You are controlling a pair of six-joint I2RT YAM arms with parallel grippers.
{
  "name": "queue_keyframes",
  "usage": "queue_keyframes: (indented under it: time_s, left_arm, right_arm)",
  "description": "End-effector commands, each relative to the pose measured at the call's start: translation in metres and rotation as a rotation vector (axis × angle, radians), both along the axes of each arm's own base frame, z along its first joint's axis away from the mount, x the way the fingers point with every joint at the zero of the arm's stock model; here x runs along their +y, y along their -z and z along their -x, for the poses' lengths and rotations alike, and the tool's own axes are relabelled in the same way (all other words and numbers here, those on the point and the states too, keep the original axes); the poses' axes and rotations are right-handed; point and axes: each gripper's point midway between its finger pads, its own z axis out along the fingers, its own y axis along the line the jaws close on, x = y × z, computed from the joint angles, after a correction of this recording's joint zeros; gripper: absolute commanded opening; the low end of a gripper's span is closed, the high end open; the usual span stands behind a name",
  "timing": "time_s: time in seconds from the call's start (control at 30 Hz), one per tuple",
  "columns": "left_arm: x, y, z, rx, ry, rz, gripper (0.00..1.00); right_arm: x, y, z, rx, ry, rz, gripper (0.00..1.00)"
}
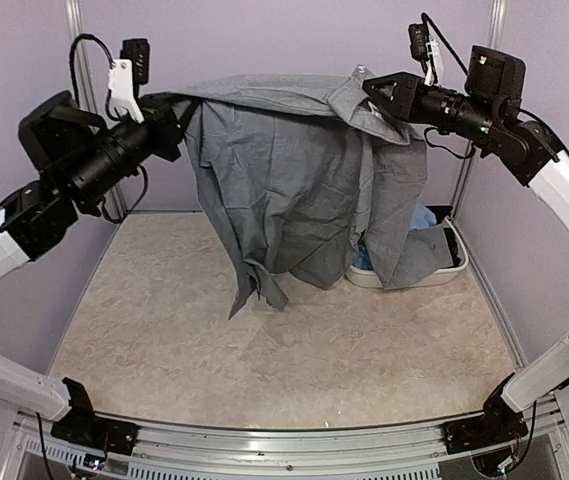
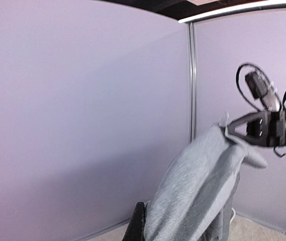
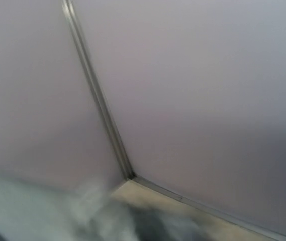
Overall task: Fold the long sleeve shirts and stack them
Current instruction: Pass from the right arm to the left, then pass from the left arm to the right
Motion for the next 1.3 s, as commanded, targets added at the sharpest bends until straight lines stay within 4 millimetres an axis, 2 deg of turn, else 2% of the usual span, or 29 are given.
queue_keyframes:
  time_s: [0.0,0.07,0.13,0.2,0.27,0.33,0.43,0.47,0.5,0.53,0.57,0.6,0.67,0.8,0.9,1.13,1.27]
  left_arm:
    - [0.035,-0.061,0.036,-0.006,0.037,-0.04,0.0]
    - [0.032,-0.078,0.047,-0.002,0.081,-0.051,0.0]
    - [0.021,-0.085,0.058,0.01,0.118,-0.085,0.0]
    - [0.005,-0.081,0.064,0.031,0.118,-0.127,0.0]
    - [-0.019,-0.064,0.063,0.066,0.139,-0.181,0.0]
    - [-0.048,-0.036,0.054,0.125,0.176,-0.235,0.0]
    - [-0.085,-0.001,0.045,0.202,0.243,-0.28,0.0]
    - [-0.103,0.017,0.039,0.234,0.266,-0.308,0.0]
    - [-0.116,0.027,0.035,0.264,0.283,-0.319,0.0]
    - [-0.126,0.034,0.032,0.287,0.297,-0.323,0.0]
    - [-0.14,0.047,0.025,0.31,0.308,-0.339,0.0]
    - [-0.148,0.052,0.021,0.329,0.314,-0.338,0.0]
    - [-0.166,0.077,0.009,0.386,0.333,-0.352,0.0]
    - [-0.171,0.1,-0.01,0.475,0.383,-0.328,0.0]
    - [-0.164,0.103,-0.018,0.52,0.444,-0.288,0.0]
    - [-0.156,0.108,-0.018,0.544,0.491,-0.285,0.0]
    - [-0.156,0.109,-0.018,0.549,0.499,-0.279,0.0]
  right_arm:
    - [0.003,0.028,0.0,0.006,-0.033,0.105,0.23]
    - [0.007,0.035,0.008,0.013,-0.078,0.134,0.26]
    - [0.006,0.037,0.019,0.001,-0.109,0.152,0.26]
    - [-0.004,0.04,0.025,-0.001,-0.077,0.156,0.19]
    - [-0.009,0.051,0.027,0.011,-0.061,0.178,0.16]
    - [-0.004,0.066,0.034,0.023,-0.109,0.211,0.23]
    - [0.008,0.086,0.053,0.025,-0.242,0.224,0.44]
    - [0.011,0.091,0.059,0.017,-0.278,0.219,0.53]
    - [0.014,0.104,0.064,0.027,-0.313,0.216,0.59]
    - [0.018,0.109,0.073,0.022,-0.367,0.203,0.67]
    - [0.02,0.111,0.078,0.01,-0.399,0.192,0.72]
    - [0.021,0.118,0.079,0.018,-0.406,0.187,0.76]
    - [0.021,0.131,0.082,0.034,-0.409,0.183,0.81]
    - [0.017,0.16,0.08,0.09,-0.376,0.203,0.85]
    - [0.019,0.186,0.074,0.139,-0.338,0.26,0.86]
    - [0.008,0.214,0.067,0.124,-0.246,0.415,0.86]
    - [0.017,0.241,0.074,0.15,-0.292,0.518,0.84]
